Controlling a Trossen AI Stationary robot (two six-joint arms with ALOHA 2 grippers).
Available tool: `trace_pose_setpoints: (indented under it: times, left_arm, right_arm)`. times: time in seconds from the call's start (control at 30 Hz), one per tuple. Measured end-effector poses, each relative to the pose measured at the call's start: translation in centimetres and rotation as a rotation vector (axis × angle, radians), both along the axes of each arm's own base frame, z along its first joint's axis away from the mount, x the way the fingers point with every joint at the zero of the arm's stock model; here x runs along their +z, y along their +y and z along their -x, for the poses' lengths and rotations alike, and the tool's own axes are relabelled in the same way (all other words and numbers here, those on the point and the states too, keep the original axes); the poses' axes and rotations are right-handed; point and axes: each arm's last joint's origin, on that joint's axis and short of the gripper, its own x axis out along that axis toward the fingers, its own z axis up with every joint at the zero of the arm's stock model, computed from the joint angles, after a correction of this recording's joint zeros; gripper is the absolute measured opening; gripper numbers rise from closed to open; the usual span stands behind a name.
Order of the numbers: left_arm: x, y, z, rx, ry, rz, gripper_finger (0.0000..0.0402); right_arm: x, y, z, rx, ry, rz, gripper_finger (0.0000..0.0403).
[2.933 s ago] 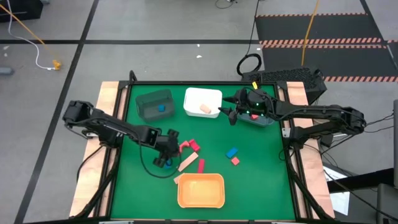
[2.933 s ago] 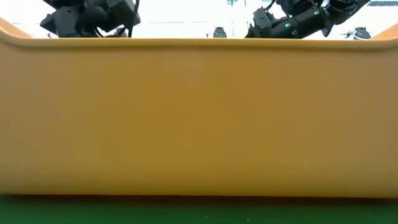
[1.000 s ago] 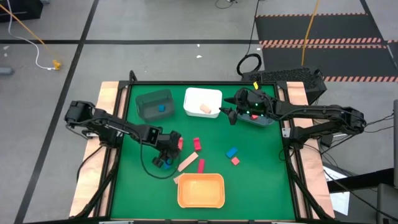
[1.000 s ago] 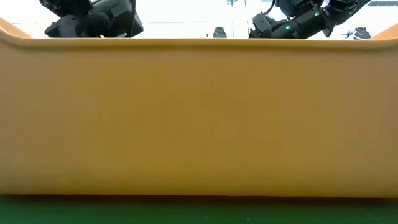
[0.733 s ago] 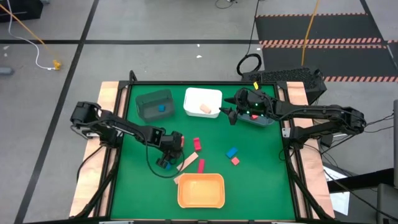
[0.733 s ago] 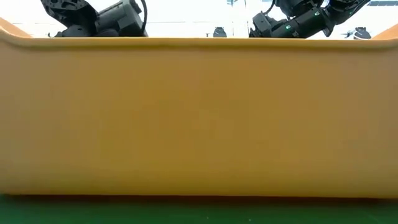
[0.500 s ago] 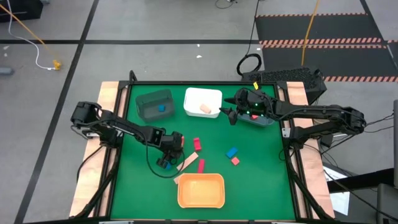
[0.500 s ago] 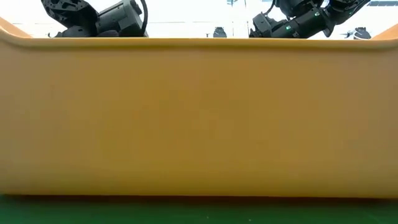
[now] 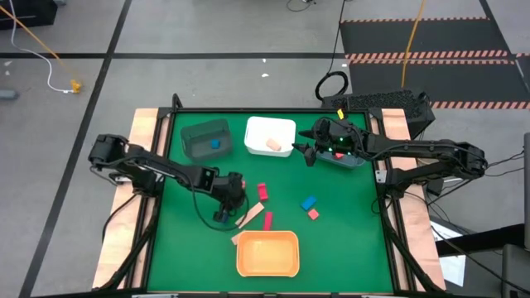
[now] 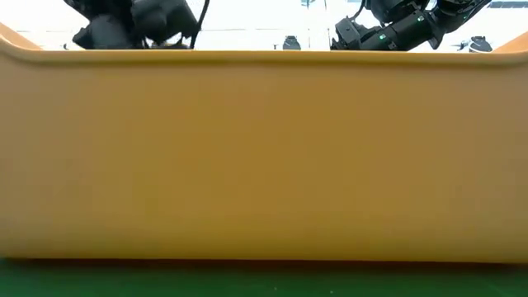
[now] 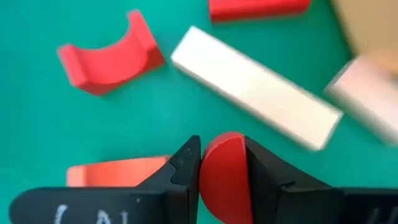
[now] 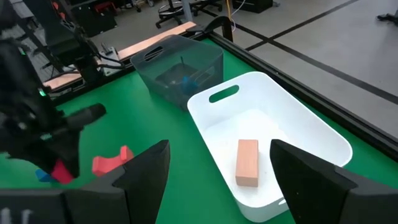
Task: Sort & place blocks by color
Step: Put the red block into the yellow bin
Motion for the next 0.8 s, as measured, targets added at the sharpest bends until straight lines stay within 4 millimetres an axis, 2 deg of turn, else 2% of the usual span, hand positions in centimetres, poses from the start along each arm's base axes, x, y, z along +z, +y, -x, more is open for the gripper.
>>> trace_pose_setpoints:
  times: [0.17, 0.37, 0.5, 0.8]
  left_arm:
    - [4.1, -1.4, -1.7, 0.007, -0.192, 0.062, 0.0087]
    - [8.1, -6.1, -3.3, -0.144, -0.402, 0.115, 0.0087]
    - [8.5, -8.8, -3.8, -0.152, -0.405, 0.182, 0.0087]
    - [5.6, -13.7, -6.1, -0.129, -0.279, 0.268, 0.0087]
  right_arm:
    - [0.0, 0.0, 0.0, 0.002, 0.000, 0.000, 0.0270]
    - [-0.4, 0.1, 0.2, 0.015, 0.046, -0.021, 0.0270]
    - [-1.2, 0.4, 0.6, 0.071, 0.125, -0.078, 0.0270]
    - [-3.1, 1.4, 2.0, 0.171, 0.355, -0.217, 0.0270]
